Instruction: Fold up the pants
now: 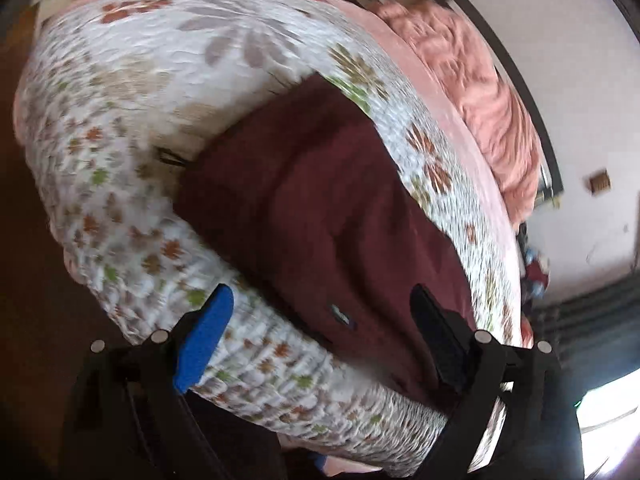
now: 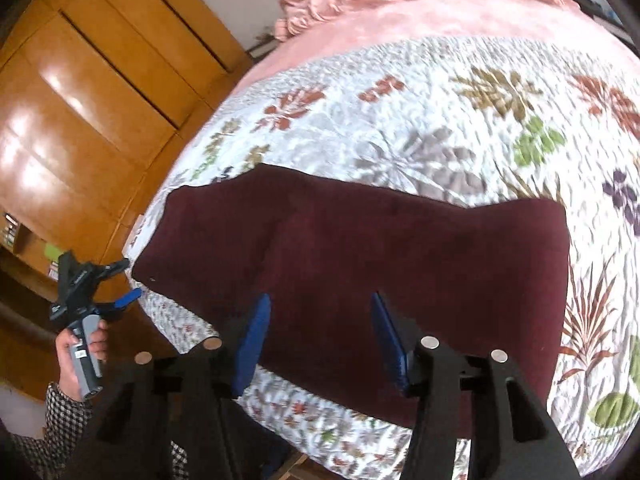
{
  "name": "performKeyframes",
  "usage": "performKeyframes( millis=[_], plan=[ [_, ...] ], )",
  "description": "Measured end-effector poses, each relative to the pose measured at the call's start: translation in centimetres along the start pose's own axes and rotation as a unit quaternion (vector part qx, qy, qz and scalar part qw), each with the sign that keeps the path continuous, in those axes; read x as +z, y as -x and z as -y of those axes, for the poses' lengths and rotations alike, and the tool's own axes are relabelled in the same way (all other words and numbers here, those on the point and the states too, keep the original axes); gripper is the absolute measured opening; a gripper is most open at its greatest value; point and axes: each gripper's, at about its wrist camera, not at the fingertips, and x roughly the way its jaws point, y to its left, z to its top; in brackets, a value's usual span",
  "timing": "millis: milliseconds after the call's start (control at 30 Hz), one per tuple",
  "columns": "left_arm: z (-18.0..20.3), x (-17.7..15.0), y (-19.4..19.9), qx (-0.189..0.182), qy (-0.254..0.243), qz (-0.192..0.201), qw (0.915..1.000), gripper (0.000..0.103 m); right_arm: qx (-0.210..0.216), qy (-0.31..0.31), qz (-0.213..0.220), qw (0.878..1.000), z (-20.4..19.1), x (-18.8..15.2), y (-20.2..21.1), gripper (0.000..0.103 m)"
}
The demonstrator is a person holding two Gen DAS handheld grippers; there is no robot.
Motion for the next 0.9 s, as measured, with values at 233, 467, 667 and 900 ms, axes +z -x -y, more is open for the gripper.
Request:
performKeyframes(
  millis=[233,467,667,900],
  plan=[
    [-3.0,1.6,-2.3,-0.042,0.091,-0.038,0.9942,0.086,-0.016,-0.024,-0.031,0.999,1.8,-1.0,-3.4,0.053],
    [-3.2,1.7,-4.4,-0.086,0.129,-0.051,0.9867,0.083,-0.011,-0.023,-0.026,0.999,2.2,-1.2,-3.8,0.052],
    [-2.9,1.2,-4.7,-0.176,0.145,-0.027,0.9733,0.057,-0.013,-0.016,-0.023,1.000,2.1,-1.4,-3.8,0.052],
    [-1.3,2.2,-7.6,-0.101,0.107,-0.044,0.9881,0.065,-0.013,-0.016,-0.023,1.000,2.2,-1.3,-4.1,0.053]
  ],
)
